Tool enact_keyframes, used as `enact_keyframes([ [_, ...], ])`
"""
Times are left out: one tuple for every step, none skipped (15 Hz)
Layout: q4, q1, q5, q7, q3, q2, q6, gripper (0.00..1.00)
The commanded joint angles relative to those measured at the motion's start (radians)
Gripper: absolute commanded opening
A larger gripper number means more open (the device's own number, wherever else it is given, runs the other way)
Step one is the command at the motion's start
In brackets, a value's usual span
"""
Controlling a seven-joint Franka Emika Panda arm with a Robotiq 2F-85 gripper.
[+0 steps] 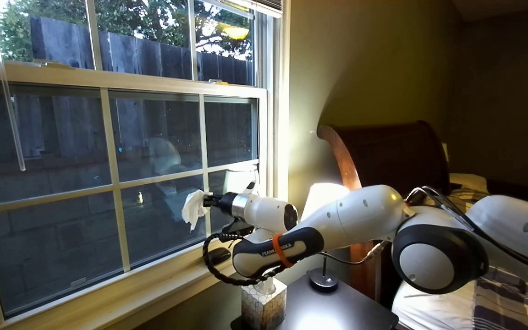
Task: Use the tissue wipe a section of the window
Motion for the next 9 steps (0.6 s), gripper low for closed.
enact_keyframes([
  [-0.084, -0.030, 0.080, -0.017, -0.044, -0.031, -0.075, 0.00],
  [-0.111, -0.033, 0.079, -0.010, -0.044, -0.044, -0.070, 0.00],
  [-0.140, -0.034, 0.084, -0.007, -0.047, -0.057, -0.065, 0.00],
  [-0.170, -0.035, 0.089, -0.004, -0.050, -0.070, -0.063, 0.00],
  [-0.205, -0.034, 0.101, -0.008, -0.059, -0.085, -0.059, 0.00],
  [-0.232, -0.042, 0.155, -0.081, -0.037, -0.092, -0.057, 0.00],
  [-0.251, -0.007, 0.220, -0.076, -0.135, -0.095, -0.043, 0.00],
  [-0.276, -0.001, 0.282, -0.108, -0.164, -0.103, -0.047, 0.00],
  [-0.297, 0.011, 0.343, -0.129, -0.206, -0.107, -0.049, 0.00],
])
